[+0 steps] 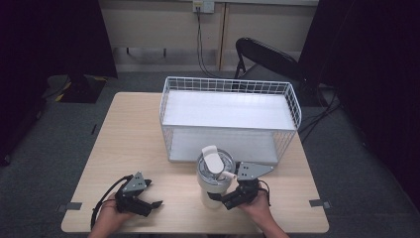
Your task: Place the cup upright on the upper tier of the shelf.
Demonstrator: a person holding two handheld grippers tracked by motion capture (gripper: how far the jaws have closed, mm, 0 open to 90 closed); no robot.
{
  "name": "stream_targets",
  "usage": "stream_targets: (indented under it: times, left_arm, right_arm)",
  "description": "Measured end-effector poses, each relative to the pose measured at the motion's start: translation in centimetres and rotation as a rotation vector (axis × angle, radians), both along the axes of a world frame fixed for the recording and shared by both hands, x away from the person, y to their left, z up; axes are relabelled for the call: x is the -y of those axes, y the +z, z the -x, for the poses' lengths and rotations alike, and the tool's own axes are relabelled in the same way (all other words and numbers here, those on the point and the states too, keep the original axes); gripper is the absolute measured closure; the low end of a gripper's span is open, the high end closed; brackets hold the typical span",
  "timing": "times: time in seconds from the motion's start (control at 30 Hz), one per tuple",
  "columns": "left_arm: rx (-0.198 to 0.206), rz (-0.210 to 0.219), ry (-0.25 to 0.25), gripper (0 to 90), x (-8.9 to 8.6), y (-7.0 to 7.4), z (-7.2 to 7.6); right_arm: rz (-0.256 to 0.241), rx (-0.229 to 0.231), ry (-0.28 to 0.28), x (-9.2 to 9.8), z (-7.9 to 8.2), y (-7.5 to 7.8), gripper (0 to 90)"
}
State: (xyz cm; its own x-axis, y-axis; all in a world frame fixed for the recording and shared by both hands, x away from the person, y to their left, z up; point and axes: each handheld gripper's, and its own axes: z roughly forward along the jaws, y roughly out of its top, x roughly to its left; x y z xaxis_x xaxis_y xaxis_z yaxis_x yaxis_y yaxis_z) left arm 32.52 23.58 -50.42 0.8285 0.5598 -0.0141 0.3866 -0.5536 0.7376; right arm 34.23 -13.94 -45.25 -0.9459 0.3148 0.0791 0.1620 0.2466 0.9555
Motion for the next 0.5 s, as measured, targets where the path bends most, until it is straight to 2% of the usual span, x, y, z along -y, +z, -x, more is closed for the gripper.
stream_targets:
  times: [0.2, 0.3, 0.5]
  left_arm:
    - [0.000, 0.000, 0.000, 12.8, 0.00, 0.00, 0.00]
    - [0.000, 0.000, 0.000, 12.8, 0.00, 0.00, 0.00]
    - [0.000, -0.001, 0.000, 12.8, 0.00, 0.01, 0.00]
  right_arm:
    - [-0.018, 0.003, 0.002, 0.26, 0.06, -0.20, 8.2]
    - [-0.013, 0.032, -0.008, 0.26, 0.29, -0.08, 9.0]
    - [-0.012, 0.049, -0.009, 0.35, 0.43, -0.06, 9.5]
